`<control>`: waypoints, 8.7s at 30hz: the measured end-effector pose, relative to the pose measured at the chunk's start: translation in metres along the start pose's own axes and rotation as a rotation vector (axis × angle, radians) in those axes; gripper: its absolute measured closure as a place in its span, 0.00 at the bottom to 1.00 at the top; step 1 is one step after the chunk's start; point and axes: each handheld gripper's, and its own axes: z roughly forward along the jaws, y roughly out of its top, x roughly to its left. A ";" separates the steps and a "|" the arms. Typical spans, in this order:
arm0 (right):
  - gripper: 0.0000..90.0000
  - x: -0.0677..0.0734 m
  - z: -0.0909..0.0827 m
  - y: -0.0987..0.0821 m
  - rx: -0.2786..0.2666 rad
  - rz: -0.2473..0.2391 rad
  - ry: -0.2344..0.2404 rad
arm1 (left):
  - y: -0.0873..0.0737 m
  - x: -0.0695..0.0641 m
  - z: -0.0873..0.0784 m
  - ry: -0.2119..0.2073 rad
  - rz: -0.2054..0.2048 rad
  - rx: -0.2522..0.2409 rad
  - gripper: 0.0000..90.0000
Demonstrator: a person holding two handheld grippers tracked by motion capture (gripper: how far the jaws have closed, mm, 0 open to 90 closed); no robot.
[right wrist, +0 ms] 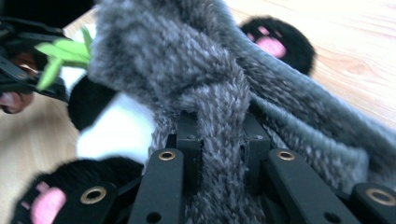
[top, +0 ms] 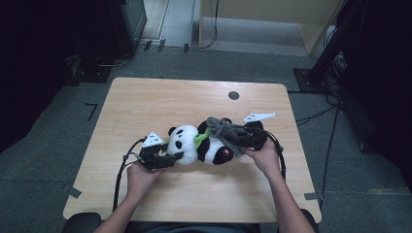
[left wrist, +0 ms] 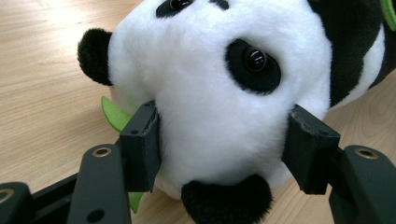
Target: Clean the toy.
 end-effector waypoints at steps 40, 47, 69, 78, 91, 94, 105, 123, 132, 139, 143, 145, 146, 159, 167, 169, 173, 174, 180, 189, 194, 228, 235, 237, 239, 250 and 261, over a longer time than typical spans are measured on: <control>0.86 -0.027 -0.046 -0.001 -0.078 0.146 -0.152 | 0.001 -0.001 0.000 0.005 0.016 0.014 0.41; 0.86 0.009 -0.043 0.024 -0.111 0.042 -0.078 | 0.000 -0.003 0.001 0.008 0.016 0.006 0.41; 0.85 0.038 0.013 0.025 0.008 -0.084 0.034 | -0.002 -0.007 0.001 0.025 0.041 0.006 0.41; 0.86 0.013 0.004 0.012 0.019 -0.023 0.020 | -0.002 -0.004 0.001 0.013 0.029 0.002 0.41; 0.86 -0.008 -0.001 -0.006 0.045 0.040 -0.028 | 0.000 0.000 0.002 -0.006 0.011 -0.004 0.41; 0.86 -0.009 -0.001 -0.008 0.054 0.040 -0.041 | 0.001 0.001 0.002 -0.008 0.011 -0.005 0.40; 0.86 -0.028 -0.002 -0.021 0.145 0.095 -0.158 | 0.000 0.001 0.002 -0.005 0.024 0.000 0.40; 0.87 0.000 -0.041 0.014 -0.073 0.101 -0.045 | -0.003 -0.002 0.001 0.009 0.044 -0.018 0.39; 0.88 0.051 -0.020 0.063 0.008 -0.049 -0.019 | -0.005 -0.002 0.001 0.007 0.015 -0.052 0.39; 0.87 0.073 0.011 0.095 0.086 -0.105 0.032 | -0.005 -0.002 0.002 0.008 0.017 -0.059 0.39; 0.87 0.087 0.031 0.107 0.133 -0.134 0.048 | -0.005 -0.003 0.002 0.011 0.018 -0.062 0.39; 0.87 0.090 0.036 0.108 0.144 -0.147 0.048 | -0.005 -0.003 0.002 0.010 0.016 -0.063 0.39; 0.87 0.097 0.047 0.112 0.172 -0.164 0.048 | -0.005 -0.002 0.002 0.009 0.016 -0.064 0.39; 0.87 0.116 0.088 0.110 0.309 -0.209 0.051 | -0.005 0.000 0.003 0.008 -0.017 -0.073 0.39; 0.87 0.125 0.095 0.109 0.341 -0.219 0.075 | -0.005 0.000 0.003 0.015 -0.012 -0.079 0.39; 0.87 0.128 0.095 0.109 0.343 -0.216 0.082 | -0.004 0.000 0.003 0.013 -0.019 -0.085 0.39; 0.88 0.136 0.100 0.104 0.379 -0.245 0.088 | -0.004 0.000 0.004 0.015 -0.027 -0.084 0.39; 0.88 0.137 0.103 0.102 0.389 -0.248 0.084 | -0.004 0.000 0.004 0.018 -0.026 -0.077 0.40; 0.89 0.131 0.107 0.099 0.391 -0.288 0.071 | -0.003 -0.003 0.005 0.046 0.011 -0.056 0.47; 0.89 0.119 0.101 0.104 0.351 -0.277 0.049 | -0.001 -0.001 0.005 0.041 0.003 -0.065 0.48; 0.89 0.108 0.090 0.109 0.309 -0.248 -0.006 | -0.001 -0.002 0.005 0.040 0.011 -0.058 0.48; 0.88 0.091 0.062 0.115 0.207 -0.124 0.001 | -0.002 -0.002 0.005 0.030 0.019 -0.066 0.44; 0.88 0.124 0.081 0.111 0.256 -0.187 0.024 | -0.001 -0.003 0.005 0.032 0.002 -0.071 0.44; 0.88 0.128 0.087 0.108 0.277 -0.187 0.033 | -0.001 -0.003 0.005 0.033 -0.001 -0.069 0.44; 0.88 0.131 0.094 0.103 0.308 -0.203 0.026 | 0.000 -0.003 0.004 0.034 -0.004 -0.064 0.44; 0.89 0.124 0.096 0.096 0.311 -0.281 0.024 | 0.002 -0.004 0.004 0.037 -0.003 -0.042 0.49; 0.89 0.080 0.076 0.102 0.248 -0.154 -0.025 | 0.002 -0.002 0.005 0.029 0.007 -0.041 0.49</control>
